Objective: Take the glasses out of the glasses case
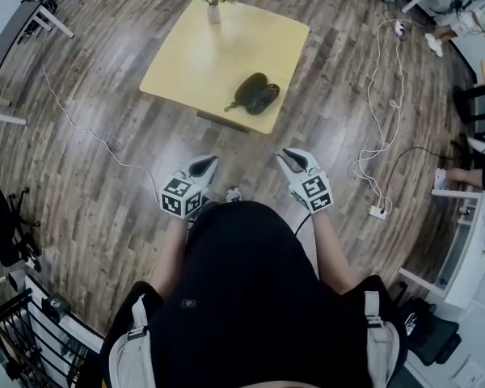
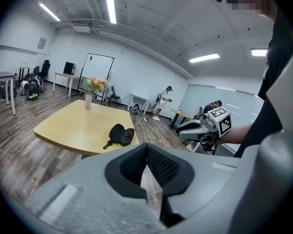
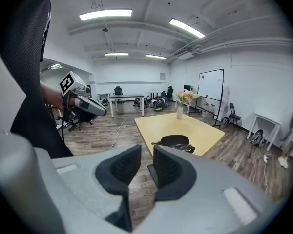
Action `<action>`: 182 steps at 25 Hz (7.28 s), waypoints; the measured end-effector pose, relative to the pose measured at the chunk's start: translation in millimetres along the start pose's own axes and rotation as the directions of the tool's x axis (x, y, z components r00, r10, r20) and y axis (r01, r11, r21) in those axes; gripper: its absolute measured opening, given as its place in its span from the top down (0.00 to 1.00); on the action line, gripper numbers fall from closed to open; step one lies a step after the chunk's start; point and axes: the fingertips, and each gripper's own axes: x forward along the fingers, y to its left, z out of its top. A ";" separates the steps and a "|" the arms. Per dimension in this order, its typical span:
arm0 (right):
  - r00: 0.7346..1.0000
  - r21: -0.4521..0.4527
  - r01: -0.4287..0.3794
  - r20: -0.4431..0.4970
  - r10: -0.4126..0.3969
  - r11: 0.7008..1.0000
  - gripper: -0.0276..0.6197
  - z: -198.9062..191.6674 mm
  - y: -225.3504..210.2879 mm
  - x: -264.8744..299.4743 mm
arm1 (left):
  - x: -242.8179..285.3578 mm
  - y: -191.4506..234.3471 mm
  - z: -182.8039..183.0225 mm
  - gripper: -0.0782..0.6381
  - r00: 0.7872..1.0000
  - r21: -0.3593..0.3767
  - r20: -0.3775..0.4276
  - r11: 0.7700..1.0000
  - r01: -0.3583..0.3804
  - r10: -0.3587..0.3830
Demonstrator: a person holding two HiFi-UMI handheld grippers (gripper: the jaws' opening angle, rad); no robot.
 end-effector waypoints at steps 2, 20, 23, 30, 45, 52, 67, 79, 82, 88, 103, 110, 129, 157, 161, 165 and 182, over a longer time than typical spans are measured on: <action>1.000 -0.008 0.002 -0.003 -0.002 1.000 0.84 4.1 -1.3 10.5 | 1.6 11.9 1.5 0.88 1.000 -0.003 0.003 1.000 0.004 -0.004; 0.998 -0.060 -0.051 -0.042 0.048 0.997 0.84 26.1 0.3 51.7 | -14.1 57.1 4.3 0.88 0.998 -0.059 0.043 0.997 -0.049 0.051; 0.996 -0.076 -0.075 -0.047 0.071 0.994 0.84 29.2 -2.3 61.2 | -17.8 64.3 2.6 0.88 0.995 -0.089 0.058 0.993 -0.080 0.085; 0.990 -0.110 -0.138 -0.057 0.133 0.984 0.84 39.7 -24.7 81.0 | -15.5 80.8 13.0 0.88 0.982 -0.128 0.077 0.979 -0.160 0.171; 0.942 -0.204 -0.328 -0.136 0.305 0.922 0.84 56.8 -103.7 155.7 | 46.0 116.8 54.0 0.88 0.944 -0.221 0.096 0.932 -0.288 0.315; 0.888 -0.275 -0.453 -0.225 0.401 0.848 0.84 53.8 -128.6 190.2 | 66.4 137.5 63.3 0.88 0.908 -0.290 0.101 0.885 -0.364 0.406; 0.693 -0.473 -0.720 -0.512 0.507 0.508 0.84 8.5 -141.3 227.6 | 62.4 155.1 78.2 0.88 0.766 -0.416 0.114 0.730 -0.542 0.633; 0.531 -0.531 -0.833 -0.691 0.490 0.155 0.84 -29.9 -153.8 246.5 | 49.4 108.5 53.8 0.88 0.597 -0.526 0.077 0.541 -0.656 0.798; 0.514 -0.532 -0.840 -0.714 0.476 0.109 0.84 -37.7 -157.3 252.7 | 47.4 92.4 43.0 0.88 0.558 -0.552 0.058 0.492 -0.673 0.828; 0.482 -0.517 -0.854 -0.752 0.450 0.051 0.84 -61.7 -163.3 267.8 | 49.0 63.8 27.8 0.88 0.500 -0.582 0.017 0.415 -0.700 0.866; 0.491 -0.535 -0.845 -0.771 0.406 0.006 0.93 -70.6 -155.3 265.4 | 16.2 23.4 14.0 0.88 0.443 -0.591 -0.022 0.346 -0.729 0.896; 0.507 -0.544 -0.839 -0.767 0.394 0.022 0.93 -66.9 -160.6 262.3 | 19.4 31.2 14.9 0.88 0.460 -0.590 -0.003 0.370 -0.717 0.888; 0.527 -0.526 -0.839 -0.723 0.446 0.139 0.93 -40.9 -169.6 259.9 | 37.6 43.3 23.3 0.88 0.499 -0.581 0.029 0.421 -0.696 0.866; 0.549 -0.433 -0.823 -0.439 0.711 0.367 0.93 66.7 -142.9 219.2 | 75.7 63.0 35.8 0.88 0.627 -0.540 0.067 0.557 -0.631 0.776; 0.550 -0.389 -0.823 -0.362 0.753 0.414 0.93 81.1 -143.9 213.6 | 87.8 67.9 43.2 0.88 0.657 -0.521 0.082 0.594 -0.613 0.750; 0.563 -0.330 -0.816 -0.273 0.780 0.474 0.93 94.7 -150.6 207.7 | 96.5 71.8 48.4 0.88 0.684 -0.503 0.087 0.624 -0.598 0.725; 0.567 -0.152 -0.814 0.003 0.824 0.561 0.93 129.9 -182.1 199.9 | 117.6 78.5 60.3 0.88 0.719 -0.476 0.085 0.662 -0.579 0.690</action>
